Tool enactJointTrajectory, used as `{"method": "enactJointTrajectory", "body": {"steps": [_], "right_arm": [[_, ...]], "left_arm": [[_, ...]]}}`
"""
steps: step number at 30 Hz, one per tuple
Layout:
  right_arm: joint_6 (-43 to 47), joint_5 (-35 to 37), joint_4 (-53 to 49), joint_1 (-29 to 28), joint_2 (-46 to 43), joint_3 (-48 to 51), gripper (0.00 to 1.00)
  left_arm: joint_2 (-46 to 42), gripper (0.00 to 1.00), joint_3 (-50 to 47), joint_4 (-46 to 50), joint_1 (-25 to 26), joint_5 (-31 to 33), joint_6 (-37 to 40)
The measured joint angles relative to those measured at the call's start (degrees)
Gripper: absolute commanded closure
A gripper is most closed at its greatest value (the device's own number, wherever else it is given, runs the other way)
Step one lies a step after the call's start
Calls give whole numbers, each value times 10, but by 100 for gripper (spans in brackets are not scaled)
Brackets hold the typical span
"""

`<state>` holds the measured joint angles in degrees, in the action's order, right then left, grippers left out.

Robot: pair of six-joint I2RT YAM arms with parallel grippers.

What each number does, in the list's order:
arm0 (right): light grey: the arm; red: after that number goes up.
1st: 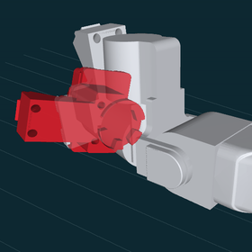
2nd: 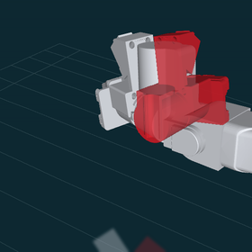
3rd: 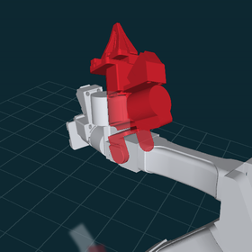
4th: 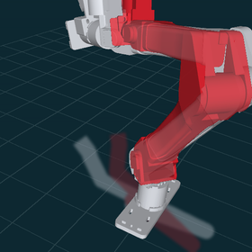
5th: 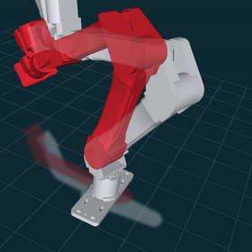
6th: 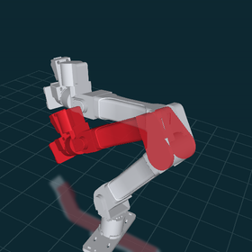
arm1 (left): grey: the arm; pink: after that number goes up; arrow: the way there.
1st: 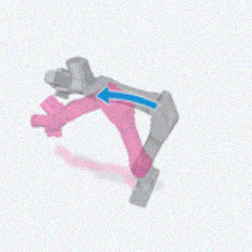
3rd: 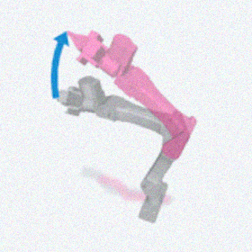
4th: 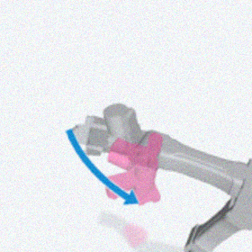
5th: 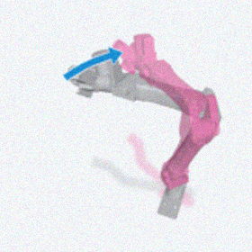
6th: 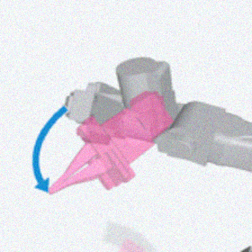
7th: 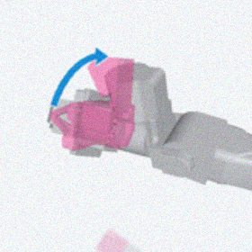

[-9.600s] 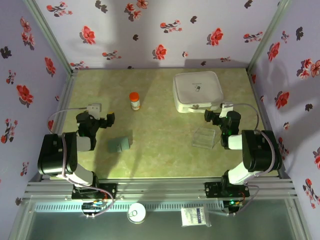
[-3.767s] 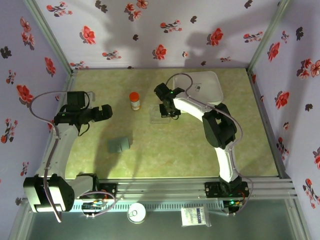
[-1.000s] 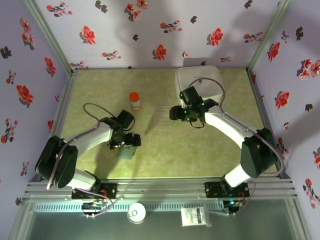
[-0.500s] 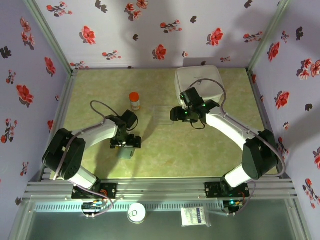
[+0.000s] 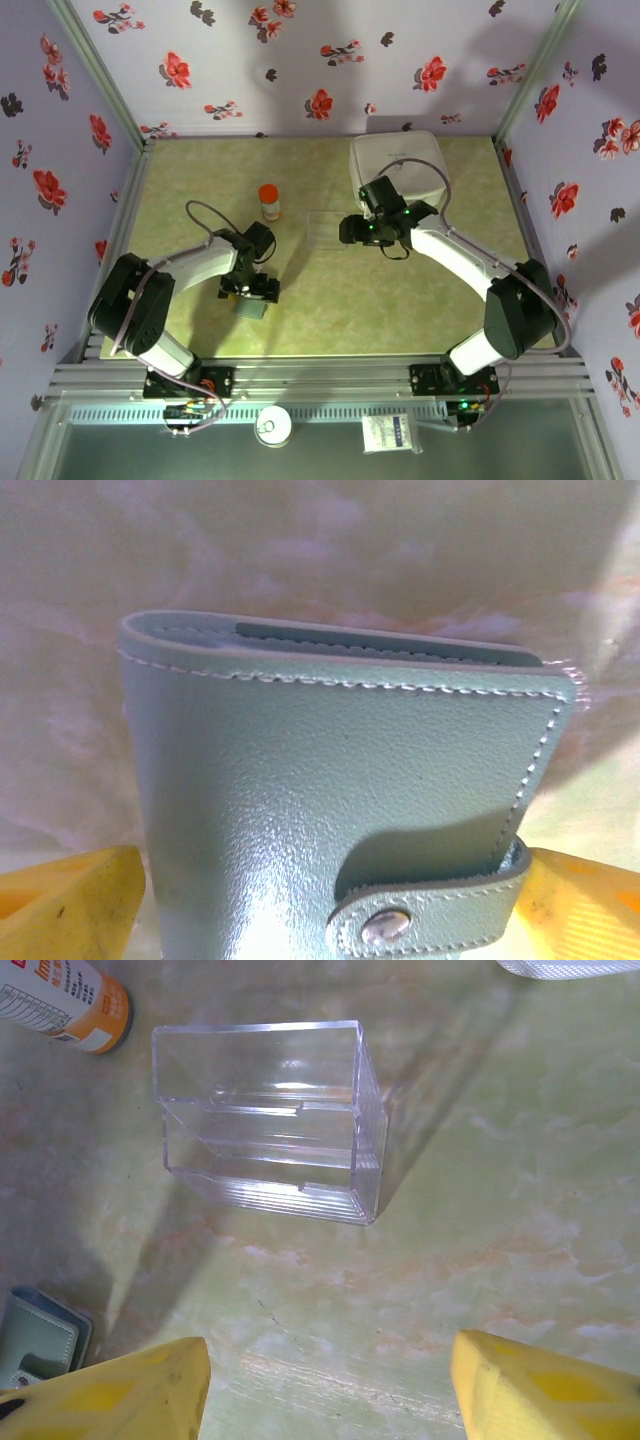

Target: Take the credit cards out of the card holder

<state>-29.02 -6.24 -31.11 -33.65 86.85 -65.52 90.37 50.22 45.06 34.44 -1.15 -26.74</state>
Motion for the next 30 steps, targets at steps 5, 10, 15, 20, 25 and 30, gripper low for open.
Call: {"method": "enactJointTrajectory", "body": {"steps": [5,10,15,20,25,30], "right_arm": [[-1,1,0,-2,0,0,34],[-2,4,0,-3,-3,3,34],[-1,11,0,-3,-9,9,34],[-1,15,0,-3,-9,9,34],[-1,16,0,-3,-9,14,35],[-2,15,0,-3,-9,17,35]], "left_arm": [[10,20,0,-7,-1,-6,14],[11,29,9,4,-2,-10,21],[11,31,21,1,-1,-20,8],[13,32,30,-27,14,-40,-41],[50,30,75,-57,43,-57,-85],[107,18,130,-80,69,-76,-109]]}}
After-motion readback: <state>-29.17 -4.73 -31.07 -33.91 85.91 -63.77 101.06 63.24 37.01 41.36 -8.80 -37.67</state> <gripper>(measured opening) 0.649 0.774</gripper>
